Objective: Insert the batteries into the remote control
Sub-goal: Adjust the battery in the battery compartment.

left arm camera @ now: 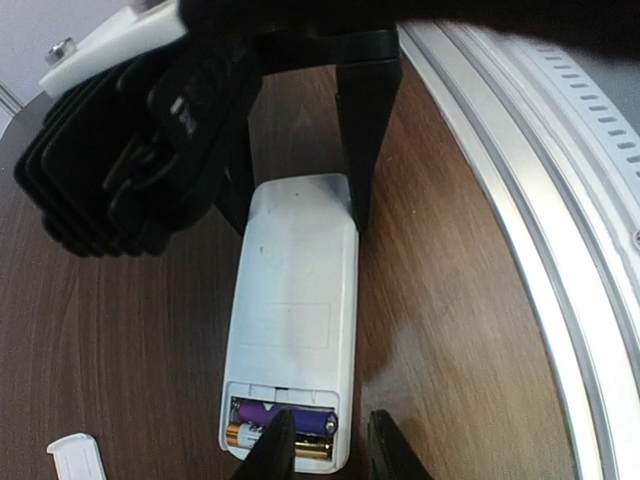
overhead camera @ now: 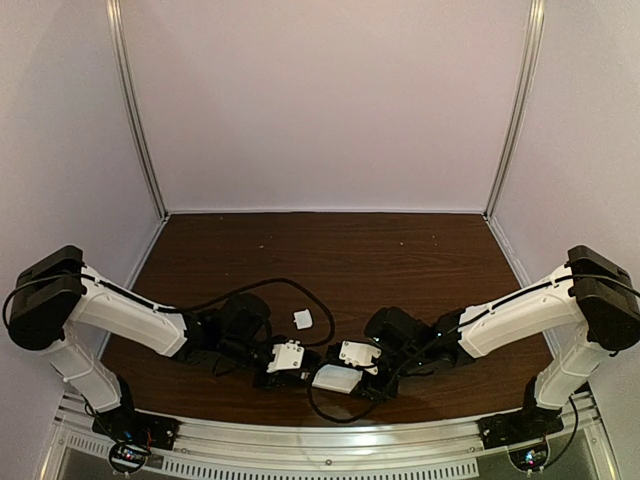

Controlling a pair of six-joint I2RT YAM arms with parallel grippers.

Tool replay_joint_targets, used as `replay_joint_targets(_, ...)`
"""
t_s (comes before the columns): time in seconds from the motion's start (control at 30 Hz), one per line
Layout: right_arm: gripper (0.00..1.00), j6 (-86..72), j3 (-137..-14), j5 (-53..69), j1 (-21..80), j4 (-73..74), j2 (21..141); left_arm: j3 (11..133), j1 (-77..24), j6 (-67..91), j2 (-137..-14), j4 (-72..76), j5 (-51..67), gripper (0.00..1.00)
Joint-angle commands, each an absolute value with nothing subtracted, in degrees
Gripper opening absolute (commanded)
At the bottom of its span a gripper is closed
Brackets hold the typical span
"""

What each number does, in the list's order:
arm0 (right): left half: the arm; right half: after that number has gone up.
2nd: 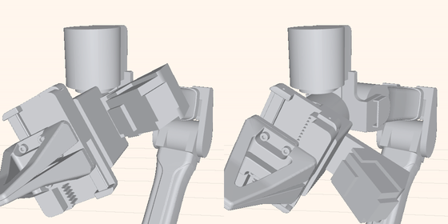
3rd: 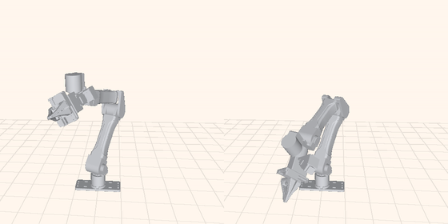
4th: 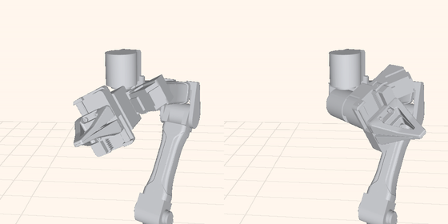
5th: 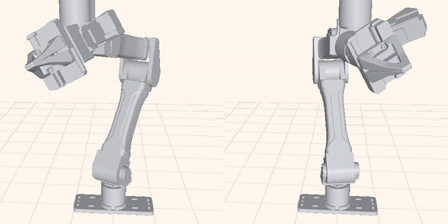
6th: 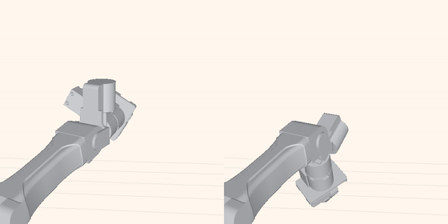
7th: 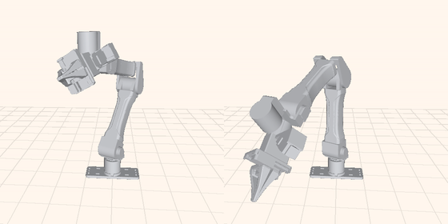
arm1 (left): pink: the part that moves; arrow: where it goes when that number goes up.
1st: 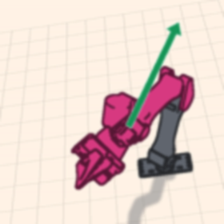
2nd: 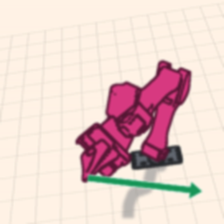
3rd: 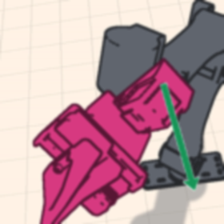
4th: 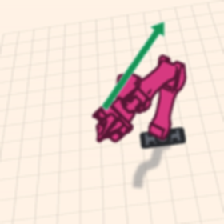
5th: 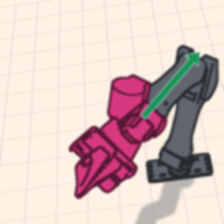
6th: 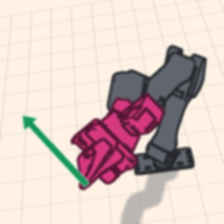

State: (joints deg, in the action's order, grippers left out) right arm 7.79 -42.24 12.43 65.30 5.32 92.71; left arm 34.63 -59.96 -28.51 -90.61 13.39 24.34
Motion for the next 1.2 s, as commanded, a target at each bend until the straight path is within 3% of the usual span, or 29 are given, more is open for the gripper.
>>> replay_joint_targets(0.0, 0.08, 8.6, -41.9, 12.4, 66.1, 6.3, 92.6, 35.7, -60.2, -29.7, -92.1, 14.3, 25.1, 0.27)
replay_joint_targets(1.17, 0.06, 8.9, -41.8, 12.9, 66.4, 6.2, 93.0, 36.0, -60.2, -30.6, -96.6, 17.0, 18.4, 0.12)
